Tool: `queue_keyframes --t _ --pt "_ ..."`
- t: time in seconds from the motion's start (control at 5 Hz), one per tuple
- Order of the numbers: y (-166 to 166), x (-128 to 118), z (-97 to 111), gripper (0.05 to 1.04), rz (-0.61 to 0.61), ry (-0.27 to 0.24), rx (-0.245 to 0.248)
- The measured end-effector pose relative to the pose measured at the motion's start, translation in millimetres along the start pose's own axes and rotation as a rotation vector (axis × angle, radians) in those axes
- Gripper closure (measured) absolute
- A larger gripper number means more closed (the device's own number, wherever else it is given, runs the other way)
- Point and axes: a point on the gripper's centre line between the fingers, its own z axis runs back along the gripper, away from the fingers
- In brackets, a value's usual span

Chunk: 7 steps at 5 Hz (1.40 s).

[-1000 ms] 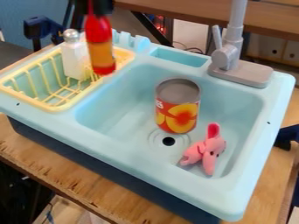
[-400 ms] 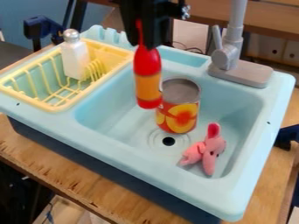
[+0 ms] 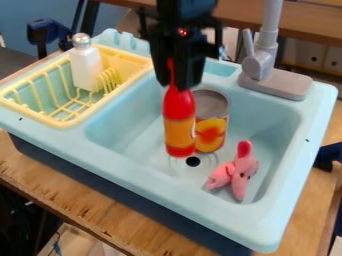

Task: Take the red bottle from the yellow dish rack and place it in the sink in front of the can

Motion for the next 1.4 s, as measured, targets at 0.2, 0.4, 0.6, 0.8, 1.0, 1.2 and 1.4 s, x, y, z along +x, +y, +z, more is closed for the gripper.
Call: queue_keyframes --t 0.2,0.4,0.6,0.8,1.0,1.2,1.4 --pt "0.3 -2.6 -12.7 0.741 -0.013 0.015 -0.003" --pt "-0.8 -1.9 -20.5 0.741 -0.034 0.008 0.039" --pt "-4.9 0.5 -25.4 0.741 -0.07 0.004 0.065" --pt "-7.1 1.2 -29.0 0.741 -0.093 -0.002 0.052" --pt "-8.3 -0.4 -30.3 0.679 -0.089 0.011 0.043" --pt "-9.5 -1.6 -31.2 0.396 -0.075 0.022 0.034" --pt "-9.6 -2.8 -31.2 0.119 -0.063 0.029 0.034"
